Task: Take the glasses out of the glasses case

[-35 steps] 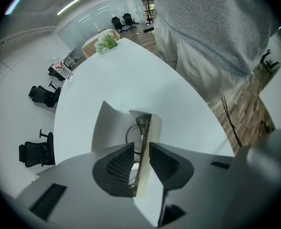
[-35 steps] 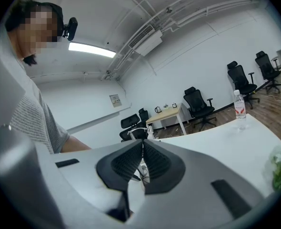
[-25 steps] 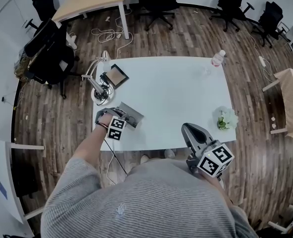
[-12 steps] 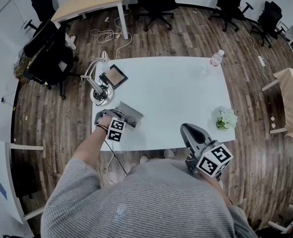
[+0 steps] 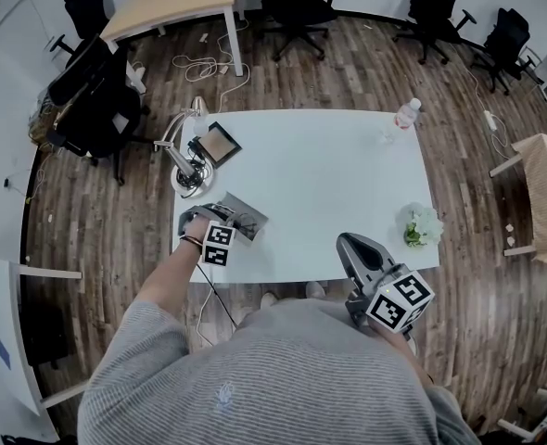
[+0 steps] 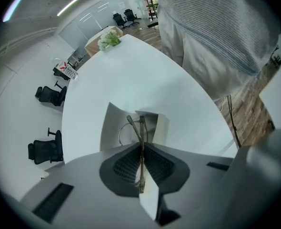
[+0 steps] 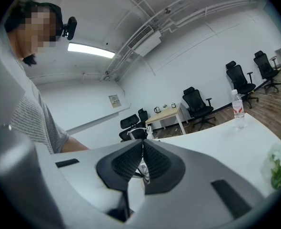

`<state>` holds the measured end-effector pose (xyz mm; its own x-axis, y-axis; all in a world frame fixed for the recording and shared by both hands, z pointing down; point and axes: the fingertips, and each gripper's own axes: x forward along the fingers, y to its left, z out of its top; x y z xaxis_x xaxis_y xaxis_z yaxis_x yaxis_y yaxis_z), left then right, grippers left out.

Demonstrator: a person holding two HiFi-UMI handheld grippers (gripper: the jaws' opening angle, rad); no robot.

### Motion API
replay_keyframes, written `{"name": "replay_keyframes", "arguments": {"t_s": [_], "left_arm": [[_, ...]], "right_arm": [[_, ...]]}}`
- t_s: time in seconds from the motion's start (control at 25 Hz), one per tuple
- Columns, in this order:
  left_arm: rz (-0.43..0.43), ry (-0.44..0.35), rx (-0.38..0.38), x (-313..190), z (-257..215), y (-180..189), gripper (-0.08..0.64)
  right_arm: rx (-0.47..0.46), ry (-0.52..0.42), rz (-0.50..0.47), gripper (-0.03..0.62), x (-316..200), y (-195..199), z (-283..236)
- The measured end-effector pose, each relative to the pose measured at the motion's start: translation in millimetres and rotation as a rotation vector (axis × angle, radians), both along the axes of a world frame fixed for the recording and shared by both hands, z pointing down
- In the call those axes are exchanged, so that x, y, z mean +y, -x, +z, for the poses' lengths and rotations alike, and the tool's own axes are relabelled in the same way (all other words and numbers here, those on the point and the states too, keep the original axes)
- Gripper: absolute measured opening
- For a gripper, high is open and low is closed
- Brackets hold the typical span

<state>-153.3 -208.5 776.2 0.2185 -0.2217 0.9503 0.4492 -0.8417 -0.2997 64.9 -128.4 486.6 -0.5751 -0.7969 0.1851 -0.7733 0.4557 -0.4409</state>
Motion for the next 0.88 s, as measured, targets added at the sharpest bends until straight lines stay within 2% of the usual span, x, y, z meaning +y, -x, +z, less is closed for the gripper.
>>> {"name": "replay_keyframes", "arguments": {"t_s": [0.24,0.36,0.56,0.76,0.88], "left_arm": [[-0.027,-0.070,0.053,0.2,-15.3,1.2,0.031],[-0.079,-0.089,0.113,-2.0,-22.9,-0.1,0.031],[-0.243,-0.131,0.260,-11.4,-45.0,-1.2,0.031],[-0.465,-0.139,0.474,-13.9,-70.5,-0.6,0.031],[-0.553,-0.119,0.531,-15.3,-72.9,1.5,0.031]], "right_arm": [[-0.015,-0.003,-0.016,0.017,-1.9,2.1,0.2],[-0.016,-0.005,-0.033,0.017,-2.4,5.3,0.8],[-0.012,-0.008,-0.047,0.017,-4.5,8.7,-1.8],[-0.014,-0.005,-0.052,0.017,-6.5,8.0,0.0],[-0.016,-0.007,-0.064,0.017,-7.1,10.3,-0.3]]}}
